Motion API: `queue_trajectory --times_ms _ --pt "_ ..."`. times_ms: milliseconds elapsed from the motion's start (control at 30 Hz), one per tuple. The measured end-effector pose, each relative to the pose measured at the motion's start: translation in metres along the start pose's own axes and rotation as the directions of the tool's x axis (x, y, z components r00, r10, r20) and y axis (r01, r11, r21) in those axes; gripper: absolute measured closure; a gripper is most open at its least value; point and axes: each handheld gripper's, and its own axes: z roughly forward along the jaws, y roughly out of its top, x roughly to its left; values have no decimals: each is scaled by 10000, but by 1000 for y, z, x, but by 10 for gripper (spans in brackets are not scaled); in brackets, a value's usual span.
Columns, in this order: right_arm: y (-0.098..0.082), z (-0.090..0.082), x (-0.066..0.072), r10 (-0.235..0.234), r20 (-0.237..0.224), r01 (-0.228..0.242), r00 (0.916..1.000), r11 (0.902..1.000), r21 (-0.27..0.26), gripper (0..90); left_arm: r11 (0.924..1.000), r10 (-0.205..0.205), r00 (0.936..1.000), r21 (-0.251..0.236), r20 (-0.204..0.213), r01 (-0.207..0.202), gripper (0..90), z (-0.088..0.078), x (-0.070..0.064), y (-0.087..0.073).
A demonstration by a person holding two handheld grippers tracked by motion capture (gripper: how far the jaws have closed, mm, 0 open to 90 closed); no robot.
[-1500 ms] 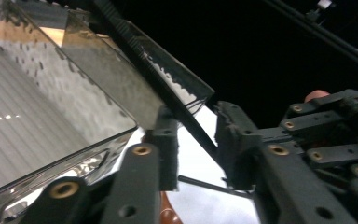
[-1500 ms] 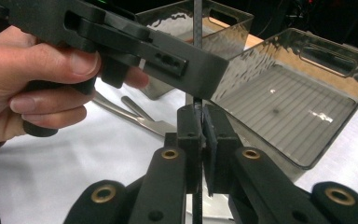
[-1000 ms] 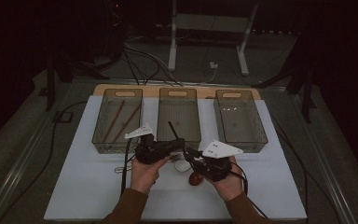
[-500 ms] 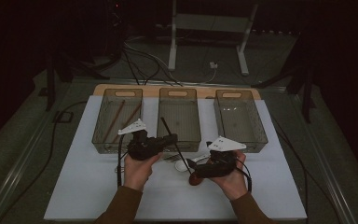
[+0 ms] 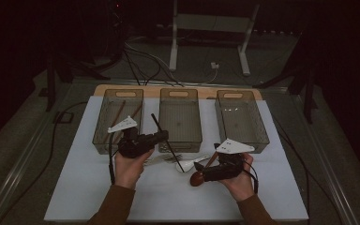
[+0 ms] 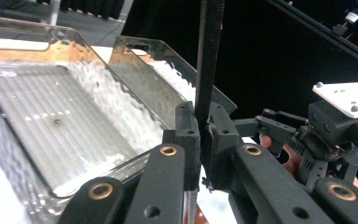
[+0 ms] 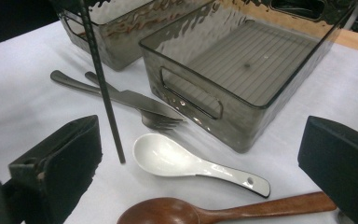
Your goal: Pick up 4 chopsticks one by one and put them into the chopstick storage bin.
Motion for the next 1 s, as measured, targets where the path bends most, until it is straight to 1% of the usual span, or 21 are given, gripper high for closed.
queue_trajectory --times_ms 133,267,333,467,533,600,767,1000 --pt "-3 -3 -4 72 -139 -74 9999 9999 -84 0 9999 -56 9999 -85 -116 55 871 -6 4 2" --pt "-4 -6 -8 162 -204 -165 9997 9997 -157 0 9999 -107 9994 -115 -319 103 871 -11 7 5" --pt "-5 -8 -9 178 -318 -181 9993 9998 -106 0 9999 -121 9992 -93 -388 118 871 -14 9 6" --pt "-7 -11 -12 243 -340 -247 9991 9996 -123 0 9999 -113 9983 -2 -575 113 871 -18 13 8" --pt "-8 -12 -14 307 -420 -313 9986 9994 -121 0 9999 -103 9981 -12 -602 103 871 -22 15 10" --pt "-9 -13 -16 349 -503 -357 9981 9992 -152 0 9999 -172 9976 -31 -678 170 871 -25 18 11" --pt "-13 -17 -22 369 -401 -380 9985 9989 -271 0 9996 -270 9952 -1 -940 271 871 -34 26 15" --pt "-20 -23 -29 309 -240 -313 9992 9993 -191 0 9994 -328 9908 32 -1316 335 871 -49 34 20"
